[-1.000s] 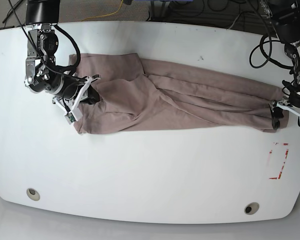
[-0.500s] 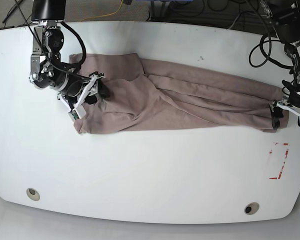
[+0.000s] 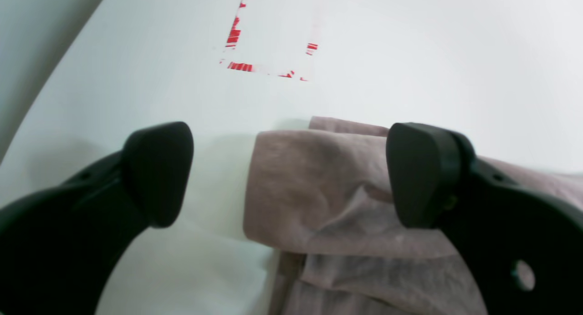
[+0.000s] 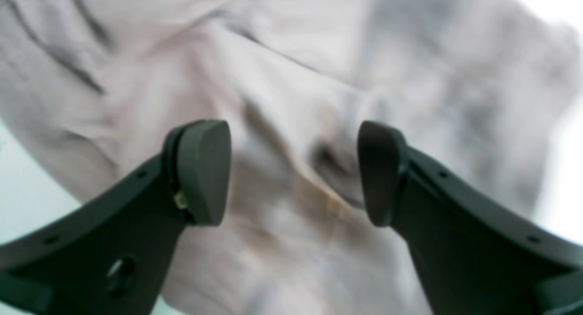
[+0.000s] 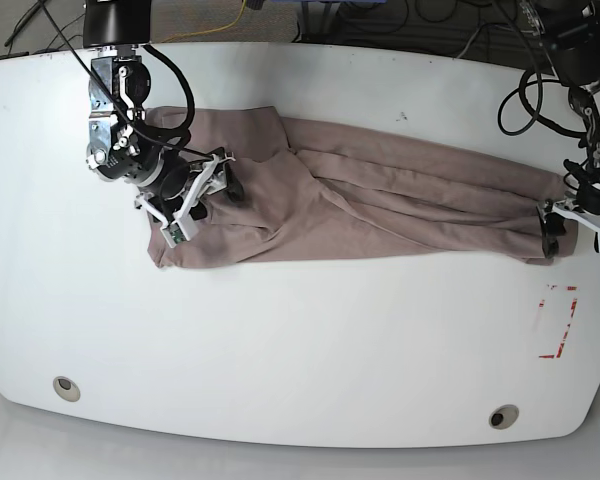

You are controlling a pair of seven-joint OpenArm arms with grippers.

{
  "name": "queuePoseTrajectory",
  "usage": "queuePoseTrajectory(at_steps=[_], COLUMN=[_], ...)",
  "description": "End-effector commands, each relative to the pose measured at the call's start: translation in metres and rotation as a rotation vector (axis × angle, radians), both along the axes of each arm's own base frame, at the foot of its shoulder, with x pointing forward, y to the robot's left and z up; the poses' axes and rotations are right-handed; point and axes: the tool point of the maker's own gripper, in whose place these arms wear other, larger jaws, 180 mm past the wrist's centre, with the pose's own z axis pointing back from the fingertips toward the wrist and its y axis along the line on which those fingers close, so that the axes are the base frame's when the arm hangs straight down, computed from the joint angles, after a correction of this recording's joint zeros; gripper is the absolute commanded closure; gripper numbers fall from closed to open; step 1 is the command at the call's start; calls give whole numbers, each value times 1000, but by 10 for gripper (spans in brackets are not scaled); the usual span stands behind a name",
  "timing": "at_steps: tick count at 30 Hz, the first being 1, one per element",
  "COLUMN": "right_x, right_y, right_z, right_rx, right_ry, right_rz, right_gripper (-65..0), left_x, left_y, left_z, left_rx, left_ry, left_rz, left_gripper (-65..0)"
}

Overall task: Layout the t-shirt on the table in an organized manner, then fold the t-shirt properly
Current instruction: 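Pinch the collar end with the right gripper and pull it outward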

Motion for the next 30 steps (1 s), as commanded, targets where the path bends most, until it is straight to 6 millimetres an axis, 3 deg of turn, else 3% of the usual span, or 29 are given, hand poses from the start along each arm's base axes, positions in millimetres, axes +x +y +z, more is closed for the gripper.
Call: queuePoseTrajectory(at_steps=[1,7,16,24,30], right_x=[9,8,9,4,-5], right_y=[-4,-3,-6,-5,-27], right_z=[5,0,1,13,30], right_rx=[-23,-36,-40,-54,-115], right_ry=[-44,-44,-45,-71,-69], right_rz=[15,25,22,29,-11], right_gripper=[-404,-324,-6,0,0], left_x=[9,9,9,9,9], left_y=[9,9,9,9,9], left_z=[23,23,23,23,23], left_rx=[23,23,23,23,23], left_ry=[-63,-63,-63,-63,-63], left_rz=[1,1,1,1,1], left_gripper=[-650,-650,-650,-650,-650])
